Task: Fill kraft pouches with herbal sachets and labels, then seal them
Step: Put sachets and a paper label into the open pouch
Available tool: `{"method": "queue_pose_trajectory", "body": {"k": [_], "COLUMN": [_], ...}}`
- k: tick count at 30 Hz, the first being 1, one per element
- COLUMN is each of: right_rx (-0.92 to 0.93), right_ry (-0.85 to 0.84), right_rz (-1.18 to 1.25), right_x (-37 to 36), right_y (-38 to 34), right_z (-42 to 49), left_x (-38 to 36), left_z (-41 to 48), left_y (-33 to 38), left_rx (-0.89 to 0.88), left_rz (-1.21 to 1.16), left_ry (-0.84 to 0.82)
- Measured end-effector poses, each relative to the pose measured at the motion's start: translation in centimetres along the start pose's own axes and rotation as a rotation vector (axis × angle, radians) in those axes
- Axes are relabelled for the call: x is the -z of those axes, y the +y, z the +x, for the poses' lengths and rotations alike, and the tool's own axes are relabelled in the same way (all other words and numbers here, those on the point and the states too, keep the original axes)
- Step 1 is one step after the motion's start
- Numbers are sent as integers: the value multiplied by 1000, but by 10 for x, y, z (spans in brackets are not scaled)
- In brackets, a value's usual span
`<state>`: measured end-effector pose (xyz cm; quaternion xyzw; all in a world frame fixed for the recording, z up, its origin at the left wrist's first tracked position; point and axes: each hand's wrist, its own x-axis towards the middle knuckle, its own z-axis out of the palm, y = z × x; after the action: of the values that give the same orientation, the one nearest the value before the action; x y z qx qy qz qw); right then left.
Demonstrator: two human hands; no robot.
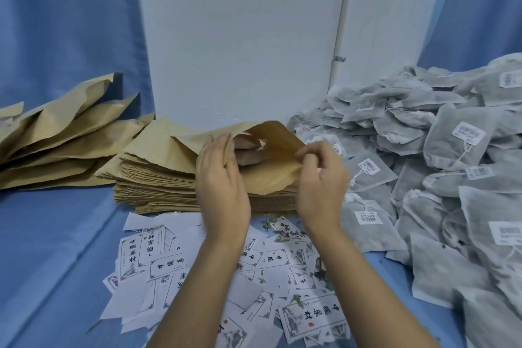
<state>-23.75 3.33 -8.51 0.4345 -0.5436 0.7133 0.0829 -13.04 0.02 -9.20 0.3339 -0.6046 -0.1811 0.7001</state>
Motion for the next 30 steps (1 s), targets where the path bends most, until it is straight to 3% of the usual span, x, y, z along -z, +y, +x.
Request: {"method": "queue_pose_trajectory", "body": {"k": [2,4,9,12,17,20,24,27,30], "right_rx": [-158,-315,-540,-620,-527,-558,-493,-415,-196], "right_ry": [190,264,-211,-212,-225,-136,-54,-226,-574], "right_rz": [118,171,56,80,72,115,-186,-366,-607], "right_x": [3,8,10,1,-13,-10,7,16,21], "right_y": [8,20,55,63,58,65,81,94,106], "right_z": [4,7,5,11,14,16,21,18,13], "left_x": [3,6,10,8,2,-2,-5,-9,-12], "left_z": [1,4,14,19,21,16,9,6,2], "left_y": [2,0,-3,2,7,10,8,8,8], "left_rx": [-12,-27,47,70,86,82,89,100,104], "left_rz": [-20,-38,-64,-84,-114,-114,-108,-106,-103], "left_ry": [73,132,187,206,255,241,210,191,167]}}
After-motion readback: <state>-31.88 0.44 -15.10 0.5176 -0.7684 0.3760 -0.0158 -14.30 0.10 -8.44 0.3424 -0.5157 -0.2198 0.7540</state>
